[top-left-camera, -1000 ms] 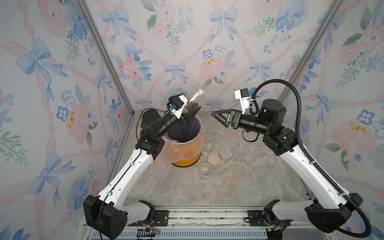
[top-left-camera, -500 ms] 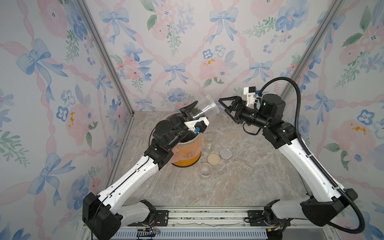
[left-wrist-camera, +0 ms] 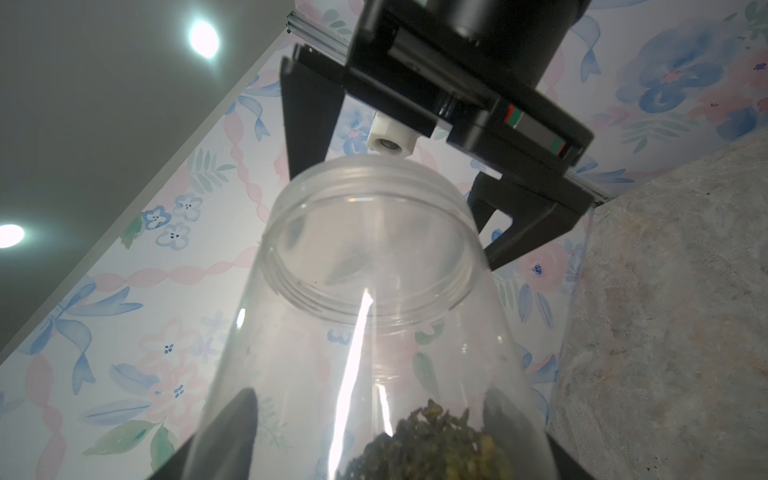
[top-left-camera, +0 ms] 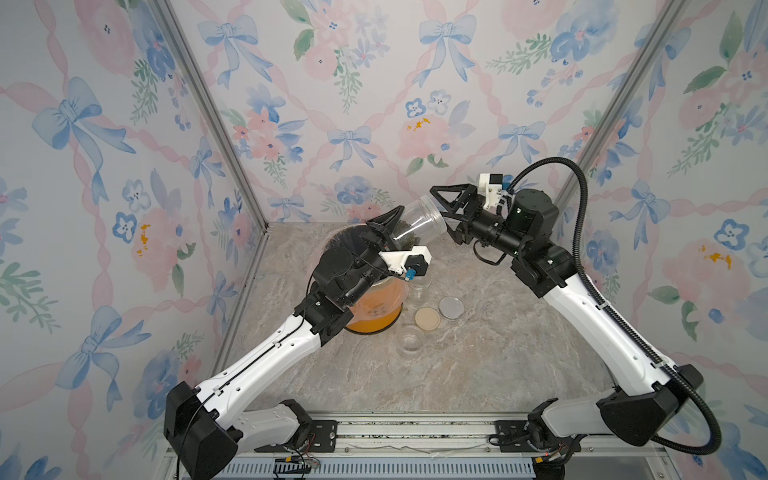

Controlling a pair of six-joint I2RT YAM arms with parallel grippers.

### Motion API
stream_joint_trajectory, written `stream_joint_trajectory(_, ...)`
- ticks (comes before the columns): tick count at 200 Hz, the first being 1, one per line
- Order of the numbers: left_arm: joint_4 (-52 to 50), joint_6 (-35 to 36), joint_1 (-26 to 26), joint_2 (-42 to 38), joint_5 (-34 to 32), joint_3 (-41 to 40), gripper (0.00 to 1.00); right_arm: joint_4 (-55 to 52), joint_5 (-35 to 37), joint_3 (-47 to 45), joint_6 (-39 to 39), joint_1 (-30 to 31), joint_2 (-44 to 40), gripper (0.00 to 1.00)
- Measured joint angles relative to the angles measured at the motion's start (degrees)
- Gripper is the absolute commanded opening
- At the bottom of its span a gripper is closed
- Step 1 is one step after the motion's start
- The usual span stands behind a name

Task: Empty moldy tea leaves from jars
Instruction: Unscrew the lid from the jar.

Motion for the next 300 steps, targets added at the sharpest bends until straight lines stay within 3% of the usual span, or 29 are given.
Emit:
stream_joint_trajectory(194,-0.2,0.1,0.0,0.4,-0.6,0.0,0.36,8.6,-1.0,-4.3,3.2,2.6,0.1,0.97)
stream_joint_trajectory(217,-0.1,0.1,0.0,0.4,-0.6,0.0,0.36,9.0,-1.2,-4.8,3.4,3.2,0.0,1.0)
stream_joint_trajectory(270,-0.3,-0.1,0.0,0.4,-0.6,0.0,0.36,9.2,-1.3,-5.2,3.1,3.3,-0.3,0.9)
stream_joint_trajectory(300,-0.4,0.0,0.0,0.4,-0.6,0.0,0.36,9.1,-1.2,-5.3,2.3,3.3,-0.6,0.79)
